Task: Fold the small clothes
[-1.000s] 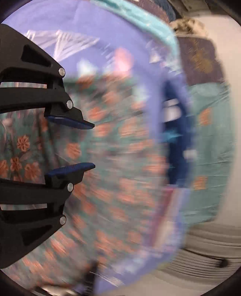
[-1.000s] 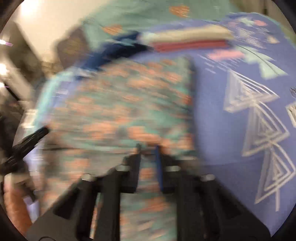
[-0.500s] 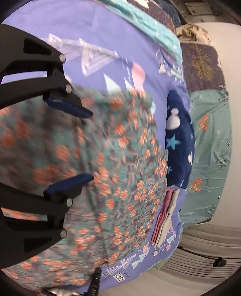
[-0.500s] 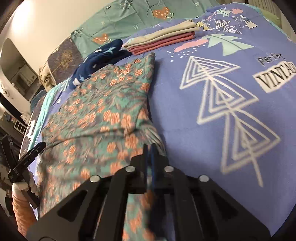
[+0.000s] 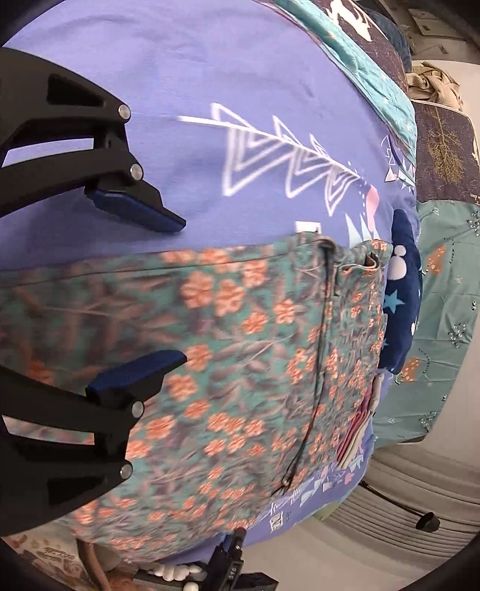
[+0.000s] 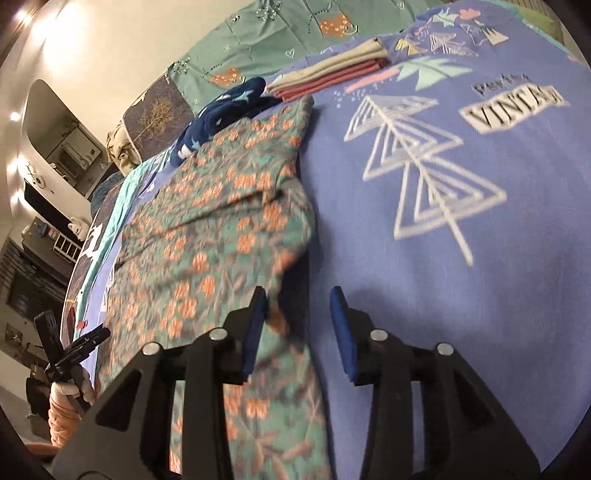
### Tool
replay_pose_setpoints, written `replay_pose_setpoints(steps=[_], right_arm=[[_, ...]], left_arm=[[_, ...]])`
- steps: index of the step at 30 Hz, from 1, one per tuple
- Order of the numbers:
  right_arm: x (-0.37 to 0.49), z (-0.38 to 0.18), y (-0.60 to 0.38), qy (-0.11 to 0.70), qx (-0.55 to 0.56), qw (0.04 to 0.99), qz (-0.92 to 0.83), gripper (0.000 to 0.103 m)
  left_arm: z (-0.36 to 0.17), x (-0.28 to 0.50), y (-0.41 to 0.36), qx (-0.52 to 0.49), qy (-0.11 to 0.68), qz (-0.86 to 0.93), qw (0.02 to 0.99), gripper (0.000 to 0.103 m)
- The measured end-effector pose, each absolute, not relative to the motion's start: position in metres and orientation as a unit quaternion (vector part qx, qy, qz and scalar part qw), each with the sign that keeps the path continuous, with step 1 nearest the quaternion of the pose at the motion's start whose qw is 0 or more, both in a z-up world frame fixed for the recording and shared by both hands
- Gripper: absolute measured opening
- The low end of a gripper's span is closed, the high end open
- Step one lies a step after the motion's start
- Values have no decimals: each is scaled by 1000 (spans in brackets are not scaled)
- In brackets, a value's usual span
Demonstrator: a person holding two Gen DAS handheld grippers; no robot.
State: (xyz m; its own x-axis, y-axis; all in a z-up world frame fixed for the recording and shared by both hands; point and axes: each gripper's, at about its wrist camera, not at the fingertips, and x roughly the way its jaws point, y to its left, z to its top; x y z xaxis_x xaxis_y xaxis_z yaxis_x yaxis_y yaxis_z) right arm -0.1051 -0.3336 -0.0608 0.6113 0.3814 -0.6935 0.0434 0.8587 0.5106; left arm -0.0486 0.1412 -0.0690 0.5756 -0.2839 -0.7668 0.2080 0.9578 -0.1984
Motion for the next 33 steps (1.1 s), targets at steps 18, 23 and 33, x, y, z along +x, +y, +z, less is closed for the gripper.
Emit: replay_pose_setpoints(steps=[18, 23, 33], right_arm=[[-233, -74, -344, 429, 295, 838, 163, 41], [-240, -79, -347, 420, 319, 831, 177, 42], [-222, -86, -345, 411, 368, 807, 211, 6]], left_arm=[[-71, -160, 153, -93, 429, -239, 866, 44], [-76, -165, 154, -114, 423, -255, 862, 44], [-77, -149, 149, -174, 403, -263, 859, 3]])
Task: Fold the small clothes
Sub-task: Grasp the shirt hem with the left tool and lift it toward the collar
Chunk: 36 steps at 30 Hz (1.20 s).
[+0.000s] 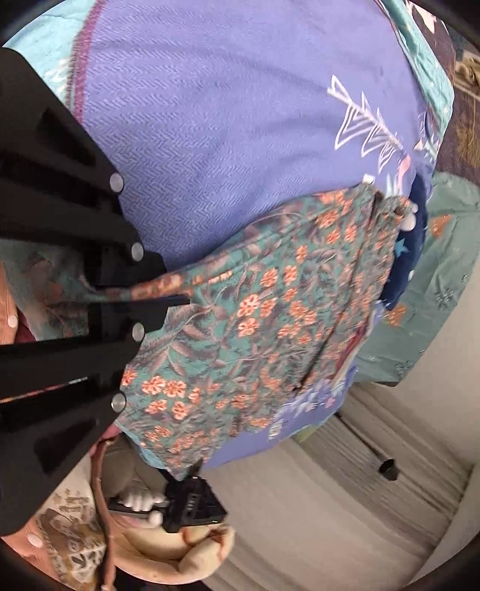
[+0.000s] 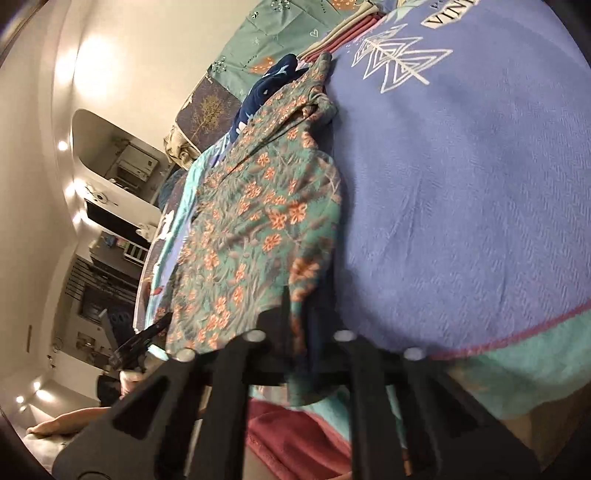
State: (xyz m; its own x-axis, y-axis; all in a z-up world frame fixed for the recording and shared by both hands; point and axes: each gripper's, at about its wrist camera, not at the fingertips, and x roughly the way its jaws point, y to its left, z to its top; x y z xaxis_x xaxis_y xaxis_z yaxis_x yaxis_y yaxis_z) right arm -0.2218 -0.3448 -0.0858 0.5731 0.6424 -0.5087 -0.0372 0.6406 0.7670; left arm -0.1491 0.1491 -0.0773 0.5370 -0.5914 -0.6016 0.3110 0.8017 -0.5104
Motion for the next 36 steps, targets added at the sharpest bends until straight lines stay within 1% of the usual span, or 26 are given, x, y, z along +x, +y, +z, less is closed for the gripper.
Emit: replay_pose_setpoints(steps=[2, 4, 7, 8, 9, 11, 14, 16, 18, 21, 24, 27, 29, 31, 32, 33, 35, 36], right_arm=[[-220, -82, -349, 397, 385, 805, 218, 5], [-214, -71, -354, 372, 404, 803, 231, 4], [-208, -36, -359, 312, 425, 805, 273, 4], [-215, -12, -363, 272, 426, 811, 293, 4], [-222, 2, -366, 249, 425, 815, 306, 4], [-247, 38, -370, 204, 394, 841, 311, 4], [-282, 65, -372, 177, 342, 872, 302, 4], [-299, 67, -372, 175, 322, 884, 289, 4], [-306, 57, -374, 187, 329, 884, 276, 5], [-299, 41, -377, 206, 351, 875, 260, 5], [-291, 31, -387, 202, 382, 863, 262, 4], [-280, 35, -386, 201, 368, 873, 248, 4], [-271, 32, -383, 219, 353, 878, 236, 5], [-262, 24, -378, 251, 341, 879, 218, 9], [-256, 15, -376, 276, 335, 876, 209, 16], [-253, 8, -374, 292, 330, 875, 200, 27], [-247, -12, -367, 334, 316, 868, 188, 41], [-245, -22, -363, 353, 311, 862, 188, 45]], left_arm=[[-65, -151, 154, -185, 375, -266, 868, 2], [-40, -150, 158, -200, 330, -276, 880, 2], [-3, -151, 162, -209, 273, -294, 892, 2], [10, -155, 164, -209, 255, -299, 896, 2], [24, -162, 166, -208, 233, -301, 901, 2], [43, -179, 167, -200, 206, -307, 907, 2], [54, -205, 167, -190, 181, -317, 912, 3], [50, -215, 167, -191, 180, -313, 913, 3], [40, -216, 166, -200, 194, -308, 910, 3], [25, -206, 162, -208, 221, -306, 902, 3], [18, -195, 151, -197, 243, -307, 899, 3], [19, -183, 147, -188, 248, -304, 900, 3], [18, -171, 145, -187, 254, -301, 900, 3], [17, -164, 145, -187, 261, -298, 899, 3], [15, -161, 144, -188, 264, -299, 898, 3], [16, -162, 143, -187, 264, -301, 897, 3], [14, -159, 141, -185, 268, -304, 895, 3], [13, -157, 141, -185, 270, -303, 895, 3]])
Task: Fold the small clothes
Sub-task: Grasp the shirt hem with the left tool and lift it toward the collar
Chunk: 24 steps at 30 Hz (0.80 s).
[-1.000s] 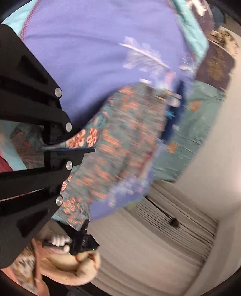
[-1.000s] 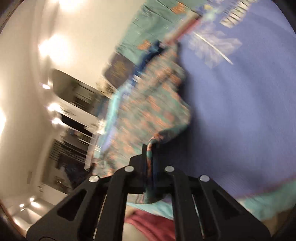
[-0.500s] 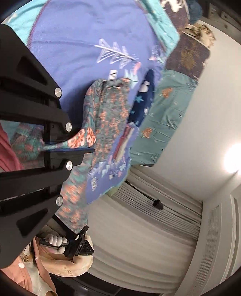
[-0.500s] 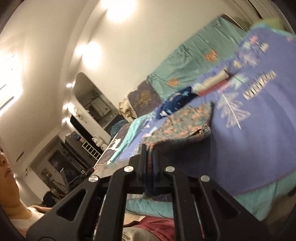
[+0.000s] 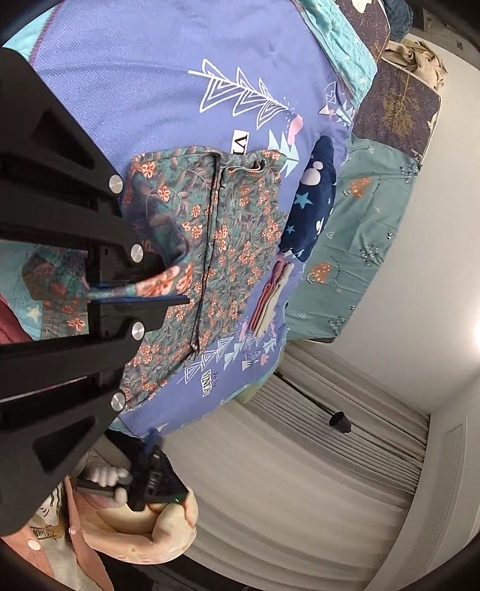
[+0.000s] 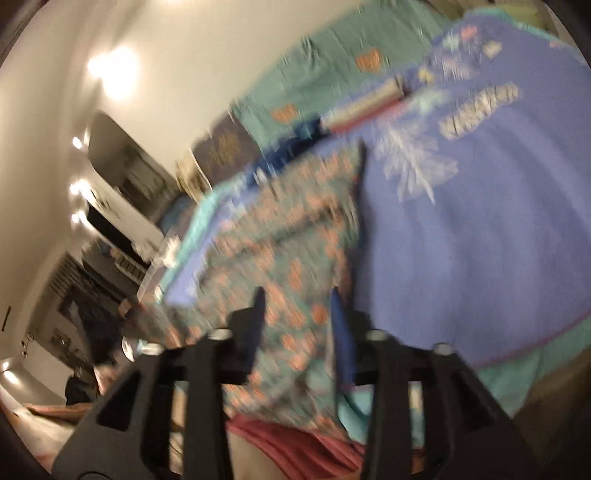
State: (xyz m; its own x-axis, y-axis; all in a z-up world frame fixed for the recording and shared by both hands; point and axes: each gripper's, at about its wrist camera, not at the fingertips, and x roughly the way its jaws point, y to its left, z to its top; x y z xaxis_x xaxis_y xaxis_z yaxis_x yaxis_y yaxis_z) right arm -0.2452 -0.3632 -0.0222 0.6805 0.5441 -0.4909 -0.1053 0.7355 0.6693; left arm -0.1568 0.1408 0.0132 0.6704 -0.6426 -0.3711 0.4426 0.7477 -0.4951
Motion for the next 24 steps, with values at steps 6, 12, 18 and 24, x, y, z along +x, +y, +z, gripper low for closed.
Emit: replay_pose_setpoints(steps=[6, 12, 18, 24], right_arm=[[-247, -74, -340, 435, 288, 832, 187, 50], [-254, -77, -335, 427, 300, 822, 230, 39], [-263, -72, -319, 452, 264, 806, 278, 12], [-246, -32, -362, 317, 380, 814, 306, 3]], left_arm=[[13, -149, 136, -182, 278, -303, 893, 3], [16, -147, 133, -185, 272, -307, 893, 3], [16, -151, 134, -184, 267, -304, 896, 3], [34, -133, 138, -184, 252, -302, 901, 3]])
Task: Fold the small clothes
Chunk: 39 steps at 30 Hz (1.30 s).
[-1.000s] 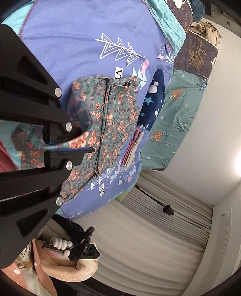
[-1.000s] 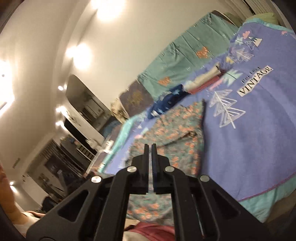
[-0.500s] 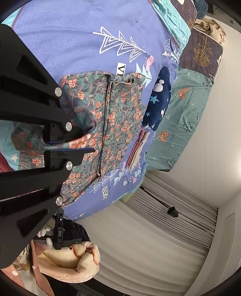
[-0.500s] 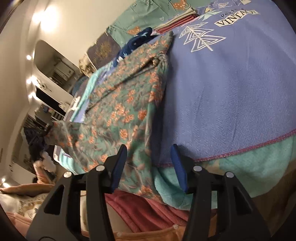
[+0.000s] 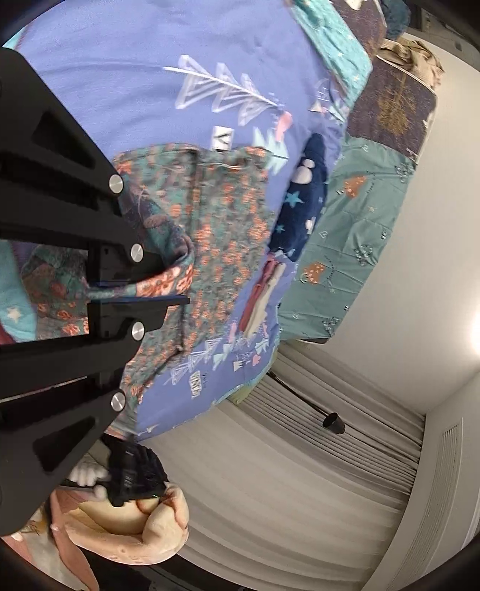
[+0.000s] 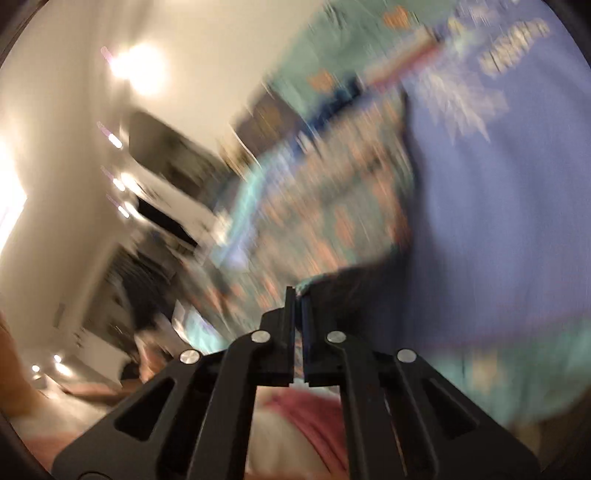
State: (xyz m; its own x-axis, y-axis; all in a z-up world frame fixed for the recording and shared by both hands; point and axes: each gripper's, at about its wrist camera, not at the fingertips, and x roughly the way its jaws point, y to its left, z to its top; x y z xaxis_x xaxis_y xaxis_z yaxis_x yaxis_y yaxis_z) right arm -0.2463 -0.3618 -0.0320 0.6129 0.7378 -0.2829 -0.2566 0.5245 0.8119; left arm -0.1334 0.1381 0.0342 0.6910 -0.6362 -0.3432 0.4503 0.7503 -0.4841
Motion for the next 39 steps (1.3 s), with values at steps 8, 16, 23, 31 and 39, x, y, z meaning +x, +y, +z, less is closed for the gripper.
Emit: replay_pose_setpoints(steps=[8, 16, 23, 31, 39], right_arm=[[-100, 7, -393, 272, 424, 836, 218, 8], [-66, -29, -354, 369, 267, 884, 103, 38], [-76, -8, -299, 357, 17, 924, 137, 59], [-41, -40, -245, 377, -185, 901, 108, 65], [48, -8, -364, 369, 159, 915, 27, 44]], left_arm=[[59, -6, 140, -179, 236, -244, 923, 14], [-21, 65, 142, -150, 362, -139, 909, 40], [-16, 21, 131, -14, 355, -147, 923, 55], [-48, 50, 84, 209, 361, -90, 904, 64], [13, 137, 151, 0, 301, -21, 953, 65]])
